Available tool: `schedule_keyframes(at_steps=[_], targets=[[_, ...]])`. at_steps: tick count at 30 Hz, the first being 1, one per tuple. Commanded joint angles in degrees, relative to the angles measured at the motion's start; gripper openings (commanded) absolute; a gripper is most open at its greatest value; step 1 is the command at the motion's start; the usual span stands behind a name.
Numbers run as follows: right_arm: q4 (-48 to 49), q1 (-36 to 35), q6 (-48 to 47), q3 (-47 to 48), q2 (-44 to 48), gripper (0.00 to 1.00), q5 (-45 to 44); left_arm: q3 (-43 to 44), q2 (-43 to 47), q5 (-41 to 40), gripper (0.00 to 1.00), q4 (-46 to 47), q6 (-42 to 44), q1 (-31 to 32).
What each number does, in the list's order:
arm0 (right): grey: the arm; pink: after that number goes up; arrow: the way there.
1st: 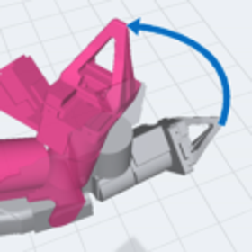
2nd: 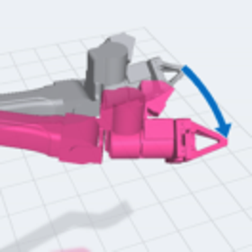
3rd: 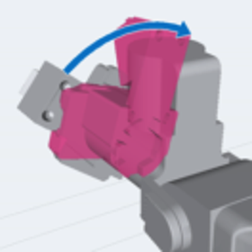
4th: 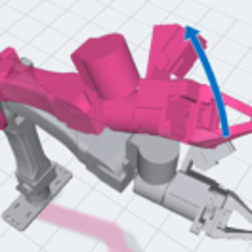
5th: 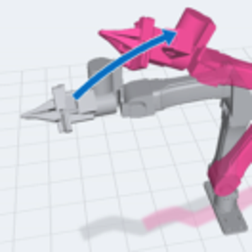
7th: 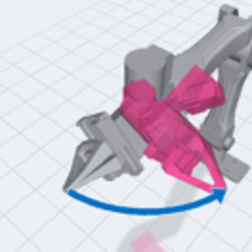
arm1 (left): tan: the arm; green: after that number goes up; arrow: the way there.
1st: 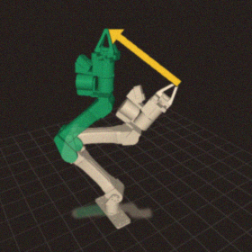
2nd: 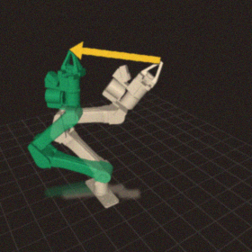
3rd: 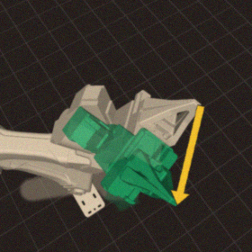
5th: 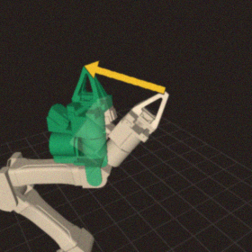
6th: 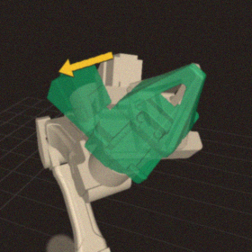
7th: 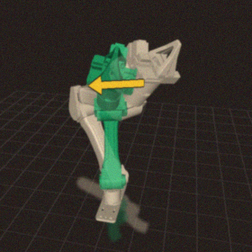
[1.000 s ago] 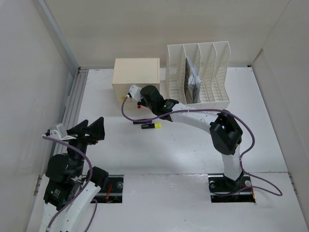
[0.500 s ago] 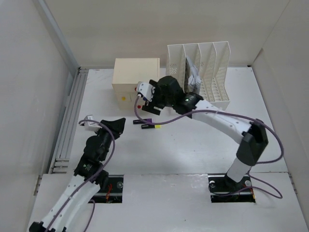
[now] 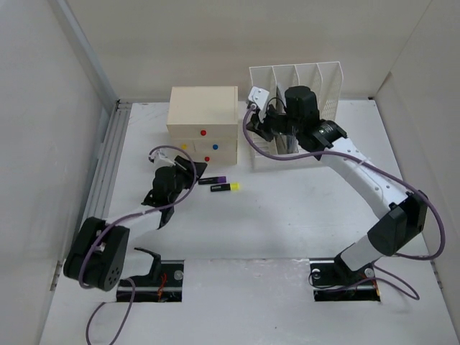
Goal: Organize the desk
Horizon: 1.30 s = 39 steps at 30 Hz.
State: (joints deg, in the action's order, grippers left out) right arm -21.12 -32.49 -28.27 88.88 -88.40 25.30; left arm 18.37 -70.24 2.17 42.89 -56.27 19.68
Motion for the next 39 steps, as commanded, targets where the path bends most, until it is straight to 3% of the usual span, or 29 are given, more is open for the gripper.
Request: schedule_keyframes(at_steps=[1, 3, 7, 25, 32, 34, 37, 39], targets=[[2.3, 1.9, 3.0, -1.9, 3.3, 0.09, 7.7, 5.2, -4.4, 4.4, 0.43, 9.0, 0.0, -1.2], [4.2, 3.0, 4.3, -2.9, 4.1, 0.09, 8.9, 6.3, -6.9, 5.2, 0.53, 9.7, 0.5, -2.7], [4.8, 4.9, 5.4, -4.0, 5.2, 0.09, 11.1, 7.4, -12.2, 4.7, 0.57, 11.8, -0.1, -3.4], [7.9, 8.3, 7.7, -7.5, 7.0, 0.09, 14.8, 15.0, -28.2, 3.0, 0.34, 13.5, 1.0, -3.4], [8.4, 9.4, 7.7, -8.0, 7.0, 0.09, 15.9, 18.0, -31.4, 2.4, 0.33, 13.0, 1.0, -3.4], [8.4, 9.4, 7.7, -8.0, 7.0, 0.09, 16.4, 18.5, -32.0, 2.4, 0.28, 12.5, 1.0, -3.4], [8.4, 9.4, 7.7, -8.0, 7.0, 0.09, 16.4, 19.1, -32.6, 1.8, 0.1, 12.5, 1.0, -3.4], [8.4, 9.4, 7.7, -8.5, 7.0, 0.09, 16.4, 19.1, -32.6, 1.8, 0.08, 12.5, 1.0, -3.4]])
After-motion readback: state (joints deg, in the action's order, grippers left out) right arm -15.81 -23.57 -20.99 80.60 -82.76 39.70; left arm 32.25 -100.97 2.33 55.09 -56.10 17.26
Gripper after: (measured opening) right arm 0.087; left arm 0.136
